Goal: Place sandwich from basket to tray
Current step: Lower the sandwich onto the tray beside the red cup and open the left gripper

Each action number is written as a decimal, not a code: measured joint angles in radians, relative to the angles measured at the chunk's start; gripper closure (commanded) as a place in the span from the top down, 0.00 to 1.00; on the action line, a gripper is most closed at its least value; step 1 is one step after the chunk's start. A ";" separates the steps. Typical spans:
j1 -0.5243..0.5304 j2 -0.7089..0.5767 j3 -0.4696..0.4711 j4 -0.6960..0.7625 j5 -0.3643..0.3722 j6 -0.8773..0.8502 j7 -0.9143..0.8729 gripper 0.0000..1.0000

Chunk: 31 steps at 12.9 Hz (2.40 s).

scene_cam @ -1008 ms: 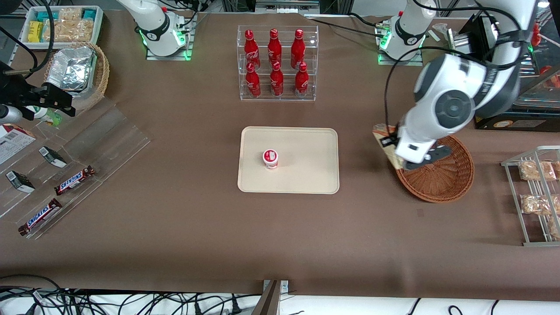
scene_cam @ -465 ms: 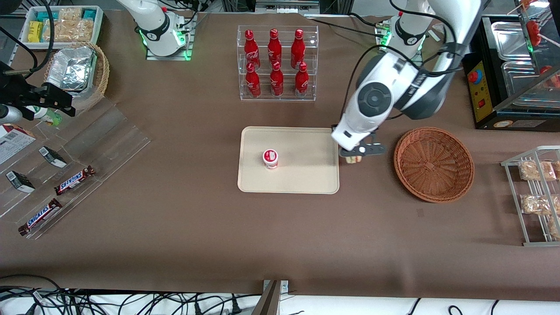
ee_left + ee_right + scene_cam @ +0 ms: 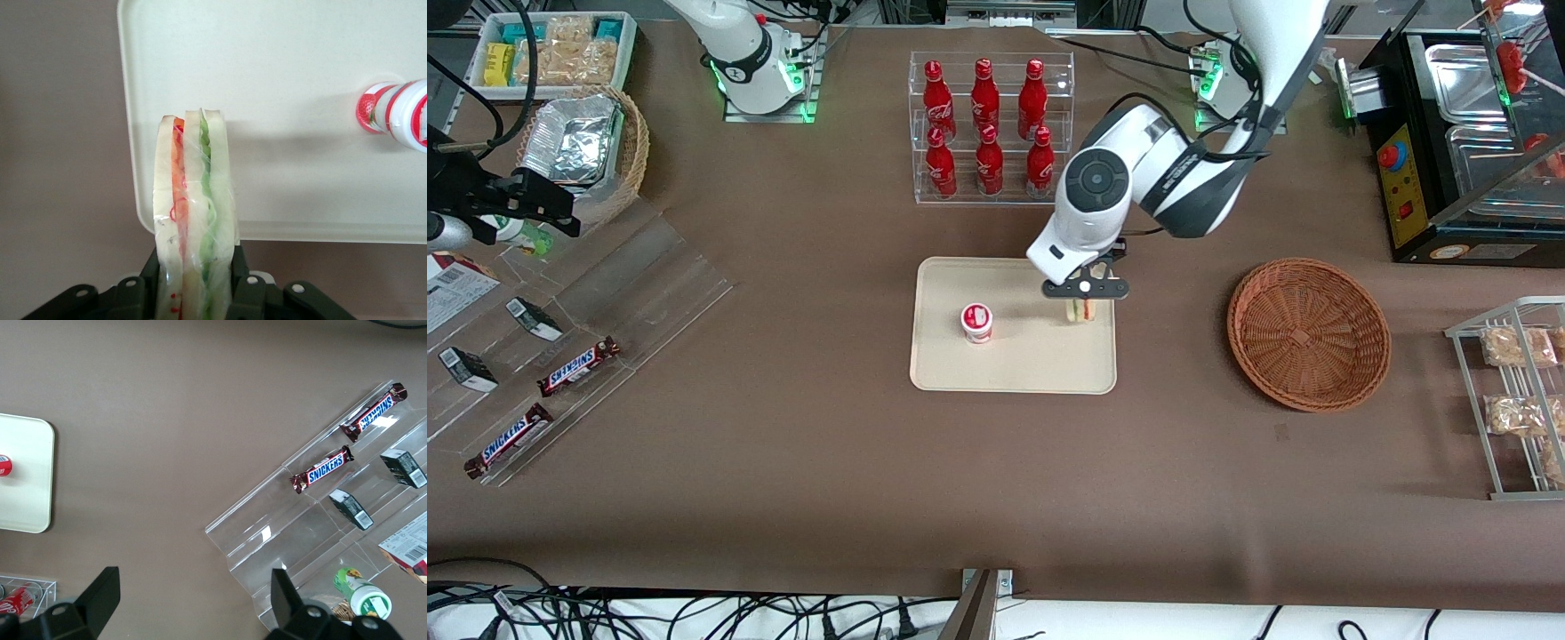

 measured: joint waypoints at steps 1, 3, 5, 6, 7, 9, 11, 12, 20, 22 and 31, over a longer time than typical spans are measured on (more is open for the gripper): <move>-0.005 0.017 0.000 0.000 0.014 0.018 -0.006 0.44; -0.005 0.039 0.003 0.001 0.050 0.058 -0.010 0.44; -0.005 0.056 0.008 0.002 0.066 0.094 -0.010 0.44; -0.005 0.062 0.009 0.002 0.079 0.105 -0.010 0.44; -0.005 0.069 0.010 0.003 0.091 0.116 -0.011 0.44; -0.005 0.082 0.012 0.003 0.101 0.126 -0.011 0.44; -0.005 0.096 0.014 0.004 0.113 0.130 -0.011 0.44; -0.005 0.101 0.014 0.005 0.114 0.133 -0.011 0.44; -0.004 0.128 0.020 0.009 0.135 0.174 -0.030 0.44; -0.005 0.132 0.020 0.010 0.135 0.176 -0.032 0.44; -0.004 0.142 0.020 0.055 0.154 0.170 -0.045 1.00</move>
